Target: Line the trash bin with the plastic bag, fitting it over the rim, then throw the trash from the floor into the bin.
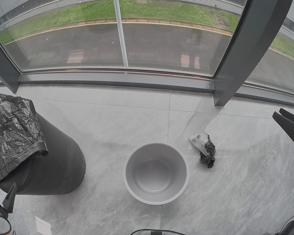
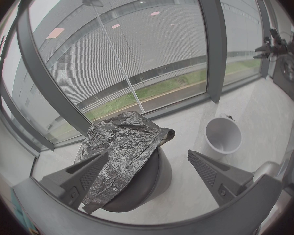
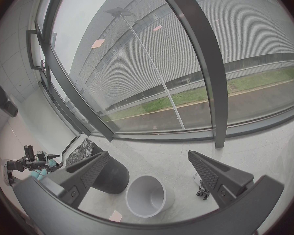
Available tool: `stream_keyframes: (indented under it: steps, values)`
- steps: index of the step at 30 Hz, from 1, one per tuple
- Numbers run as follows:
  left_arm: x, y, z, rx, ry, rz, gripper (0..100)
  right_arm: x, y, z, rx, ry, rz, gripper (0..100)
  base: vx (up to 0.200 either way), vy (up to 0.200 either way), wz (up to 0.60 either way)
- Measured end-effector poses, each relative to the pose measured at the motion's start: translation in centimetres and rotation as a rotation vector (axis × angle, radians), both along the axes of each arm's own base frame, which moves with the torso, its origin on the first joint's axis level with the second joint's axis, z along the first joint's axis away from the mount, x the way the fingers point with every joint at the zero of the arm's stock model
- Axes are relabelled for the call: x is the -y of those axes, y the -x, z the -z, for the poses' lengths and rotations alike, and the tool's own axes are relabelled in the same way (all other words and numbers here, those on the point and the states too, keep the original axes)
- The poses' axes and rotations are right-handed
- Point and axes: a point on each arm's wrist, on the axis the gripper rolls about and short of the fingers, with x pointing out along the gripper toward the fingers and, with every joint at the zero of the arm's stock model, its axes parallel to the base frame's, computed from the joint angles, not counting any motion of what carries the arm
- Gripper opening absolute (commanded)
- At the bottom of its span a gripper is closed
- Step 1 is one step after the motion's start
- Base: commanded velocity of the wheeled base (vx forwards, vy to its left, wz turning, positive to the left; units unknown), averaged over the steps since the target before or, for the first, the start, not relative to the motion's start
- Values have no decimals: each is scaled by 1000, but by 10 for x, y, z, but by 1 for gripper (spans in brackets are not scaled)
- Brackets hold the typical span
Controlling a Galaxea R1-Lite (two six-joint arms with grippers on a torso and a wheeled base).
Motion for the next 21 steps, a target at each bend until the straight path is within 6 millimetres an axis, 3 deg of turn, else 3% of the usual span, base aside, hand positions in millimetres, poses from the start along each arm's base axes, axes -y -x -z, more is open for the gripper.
stream_keyframes:
  steps: [13, 21]
  values:
    - [1, -48, -16, -73, -387, 20, 100, -8, -22, 11, -90, 17, -18, 100, 0, 0, 0]
    - [2, -77, -24, -69, -494, 10, 100, -9, -27, 14, -115, 22, -16, 100, 0, 0, 0]
